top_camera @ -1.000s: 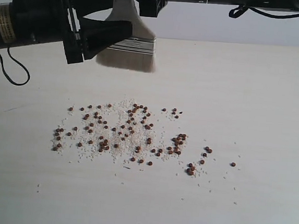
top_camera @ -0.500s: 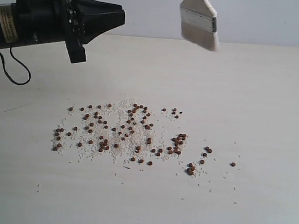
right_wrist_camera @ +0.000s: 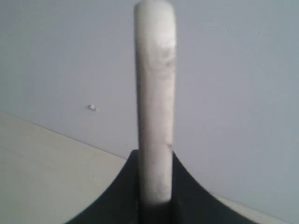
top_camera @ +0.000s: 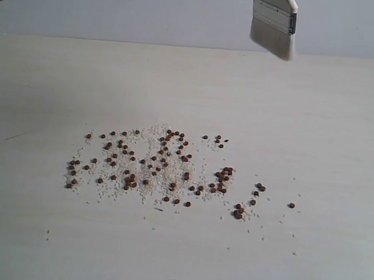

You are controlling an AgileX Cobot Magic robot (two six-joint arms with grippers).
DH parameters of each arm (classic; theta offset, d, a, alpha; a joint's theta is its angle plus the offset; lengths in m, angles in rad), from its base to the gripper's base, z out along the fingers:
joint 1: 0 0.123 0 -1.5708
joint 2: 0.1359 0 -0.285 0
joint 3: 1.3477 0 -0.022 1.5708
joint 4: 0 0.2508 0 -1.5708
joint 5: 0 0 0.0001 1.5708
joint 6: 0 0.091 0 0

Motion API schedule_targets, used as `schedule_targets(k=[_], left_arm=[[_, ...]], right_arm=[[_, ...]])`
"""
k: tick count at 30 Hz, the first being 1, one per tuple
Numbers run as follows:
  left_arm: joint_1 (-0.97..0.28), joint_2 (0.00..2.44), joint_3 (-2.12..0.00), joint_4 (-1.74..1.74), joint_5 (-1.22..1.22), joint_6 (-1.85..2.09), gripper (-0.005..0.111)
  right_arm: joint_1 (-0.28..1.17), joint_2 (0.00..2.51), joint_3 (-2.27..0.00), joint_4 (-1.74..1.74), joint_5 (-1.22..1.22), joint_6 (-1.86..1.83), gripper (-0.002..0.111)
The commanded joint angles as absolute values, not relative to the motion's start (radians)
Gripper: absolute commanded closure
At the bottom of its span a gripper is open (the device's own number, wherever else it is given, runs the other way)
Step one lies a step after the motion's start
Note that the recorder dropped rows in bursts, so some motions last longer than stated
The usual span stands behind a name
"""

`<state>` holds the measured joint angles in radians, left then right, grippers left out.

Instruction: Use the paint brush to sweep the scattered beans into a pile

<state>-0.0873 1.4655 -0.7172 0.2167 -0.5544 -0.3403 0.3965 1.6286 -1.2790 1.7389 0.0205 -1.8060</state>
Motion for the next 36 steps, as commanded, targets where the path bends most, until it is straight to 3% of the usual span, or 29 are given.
schedule_targets(k=[1,3,7,14,20,26,36], left_arm=[[0.021,1.315,-0.453,-0.083,-0.914,-0.289,0.107],[0.061,1.238,-0.357,-0.168,-1.007,-0.253,0.107],[0.095,1.058,-0.277,-0.255,-0.951,-0.138,0.107],[0.095,0.645,-0.264,-0.243,-0.543,-0.009,0.107],[0.095,0.387,-0.178,-0.242,-0.429,-0.024,0.107],[0.095,0.203,-0.091,-0.24,-0.192,-0.051,0.107],[0.095,0.084,0.0,-0.239,0.0,0.074,0.107]], right_arm=[[0.396,1.618,-1.251,1.744,0.0,-1.803,0.108],[0.396,1.618,-1.243,1.744,0.0,-1.803,0.108],[0.396,1.618,-1.235,1.744,0.0,-1.787,0.108],[0.396,1.618,-1.233,1.744,0.014,-1.76,0.108],[0.396,1.616,-1.233,1.744,0.128,-1.751,0.108],[0.396,1.55,-1.208,1.744,0.113,-1.828,0.108],[0.396,1.305,-1.075,1.744,0.054,-1.945,0.108]])
